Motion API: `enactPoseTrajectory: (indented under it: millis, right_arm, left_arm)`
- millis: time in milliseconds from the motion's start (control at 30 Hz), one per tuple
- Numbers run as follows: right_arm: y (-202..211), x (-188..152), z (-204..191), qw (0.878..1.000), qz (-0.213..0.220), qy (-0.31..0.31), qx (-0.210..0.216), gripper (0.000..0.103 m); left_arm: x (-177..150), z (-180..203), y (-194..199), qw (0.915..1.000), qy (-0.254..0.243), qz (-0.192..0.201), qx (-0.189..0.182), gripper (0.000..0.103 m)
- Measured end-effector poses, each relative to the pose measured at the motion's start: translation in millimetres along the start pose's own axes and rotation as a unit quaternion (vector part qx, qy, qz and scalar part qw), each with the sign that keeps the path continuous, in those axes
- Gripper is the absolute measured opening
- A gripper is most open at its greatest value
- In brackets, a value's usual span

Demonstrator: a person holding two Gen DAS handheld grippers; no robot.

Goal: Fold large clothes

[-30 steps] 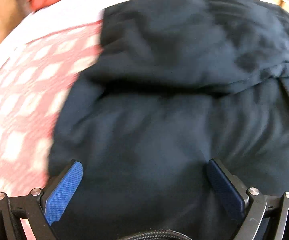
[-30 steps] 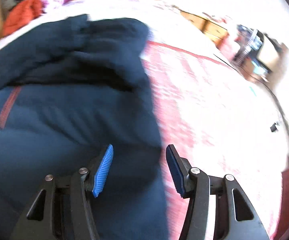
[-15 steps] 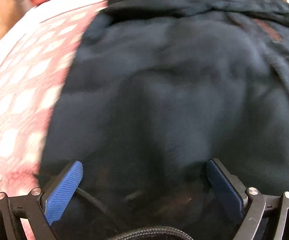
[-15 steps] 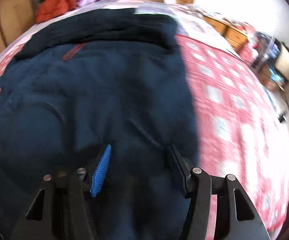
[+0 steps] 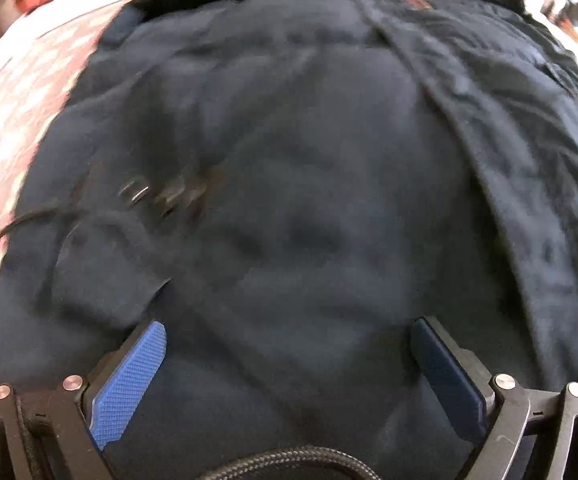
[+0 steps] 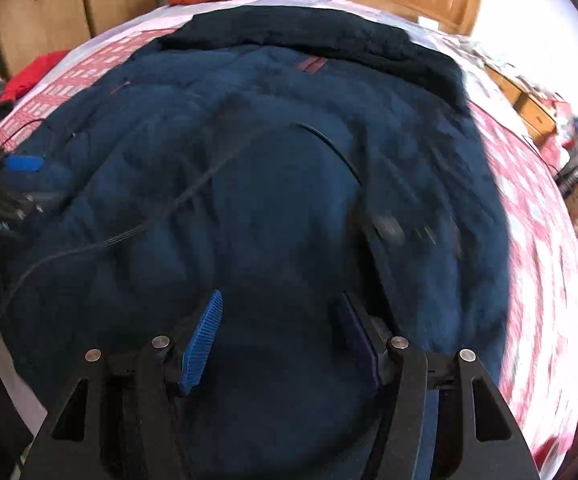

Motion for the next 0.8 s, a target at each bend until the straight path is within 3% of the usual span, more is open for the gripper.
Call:
enactPoseTrajectory:
  millis: [133, 267, 400, 533, 600, 633, 700, 800]
  right_arm:
    - [23, -42, 39, 0.999, -0.015, -0.012, -0.030, 0.062]
    - [34, -58, 33, 0.999, -0.028, 0.010, -0.044, 0.063]
    - [35, -63, 9, 0.997, -0.035, 0.055, -0.028, 0.063]
    - [36, -82, 23, 0.998, -0.049, 0.040, -0.006, 0.062]
    - [40, -91, 40, 0.997, -0.063, 0.022, -0.035, 0.062]
    - [43, -94, 50, 0.997, -0.065, 0.008, -0.027, 0.061]
    - [45, -101, 63, 0.993, -0.096, 0.004, -0.072, 0.062]
    - [61, -109, 83, 0.992, -0.102, -0.017, -0.078, 0.062]
  left_arm:
    - [-21, -15, 11, 0.9998, -0.011, -0.005, 0.013, 0.102]
    - [-29, -14, 17, 0.9996, -0.010, -0.018, 0.021, 0.102]
    - [-39, -21, 24, 0.9995, -0.001, -0.028, 0.016, 0.102]
    - [-52, -28, 31, 0.9992, -0.009, -0.037, 0.011, 0.102]
    - [-57, -32, 34, 0.9991, -0.007, -0.041, 0.012, 0.102]
    - [-60, -36, 35, 0.9989, -0.005, -0.043, 0.015, 0.102]
    - [-63, -42, 38, 0.9987, 0.002, -0.047, 0.018, 0.102]
    - [-65, -50, 43, 0.9983, 0.014, -0.050, 0.026, 0.102]
Point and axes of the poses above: each gripper's, at about its wrist camera, not at the fingertips, and y roughly against the way its jaws point, z to its right, x to its top, the point moved 1 cm from there along -y, roughly the way its jaws point, and after that the axes turned 6 degrees about -z, right-handed, at the moved point
